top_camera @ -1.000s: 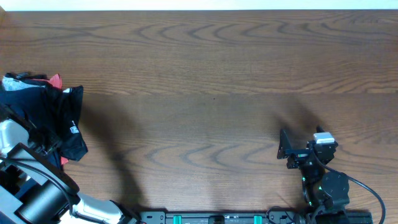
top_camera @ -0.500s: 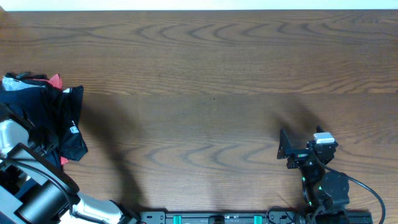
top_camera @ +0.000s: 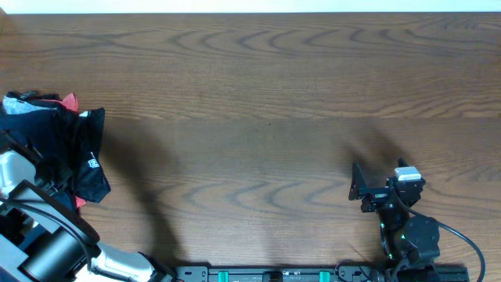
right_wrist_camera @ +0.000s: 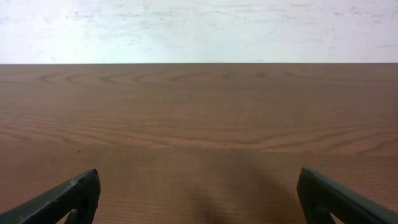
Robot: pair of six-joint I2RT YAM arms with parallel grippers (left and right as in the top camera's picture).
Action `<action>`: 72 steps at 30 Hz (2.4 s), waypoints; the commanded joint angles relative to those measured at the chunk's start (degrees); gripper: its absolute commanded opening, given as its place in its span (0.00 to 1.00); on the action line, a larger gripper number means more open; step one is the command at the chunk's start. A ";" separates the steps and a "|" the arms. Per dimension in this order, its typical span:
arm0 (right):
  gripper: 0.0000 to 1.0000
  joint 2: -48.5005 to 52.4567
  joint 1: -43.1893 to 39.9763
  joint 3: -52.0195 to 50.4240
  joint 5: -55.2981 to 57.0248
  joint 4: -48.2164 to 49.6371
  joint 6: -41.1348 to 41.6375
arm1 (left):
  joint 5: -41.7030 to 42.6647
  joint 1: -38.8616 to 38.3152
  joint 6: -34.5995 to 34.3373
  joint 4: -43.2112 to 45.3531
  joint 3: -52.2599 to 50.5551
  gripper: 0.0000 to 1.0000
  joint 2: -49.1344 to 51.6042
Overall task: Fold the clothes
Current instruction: 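Pull the navy garment out with the left gripper and lay it mid-table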
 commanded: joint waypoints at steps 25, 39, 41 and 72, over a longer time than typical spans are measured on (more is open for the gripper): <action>0.99 -0.35 0.50 -0.15 -0.20 -0.09 -0.92 | 6.73 -6.71 -18.18 1.64 1.66 0.06 -31.58; 0.99 -0.35 0.50 -0.15 -0.20 -0.09 -0.92 | 6.67 -42.71 -17.25 0.17 1.60 0.06 -33.29; 0.99 -0.35 0.50 -0.15 -0.20 -0.09 -0.92 | 6.47 -47.58 -17.25 0.44 1.60 0.06 -31.30; 0.99 -0.35 0.50 -0.15 -0.20 -0.09 -0.92 | 6.47 -100.48 -21.27 24.57 1.60 0.06 4.09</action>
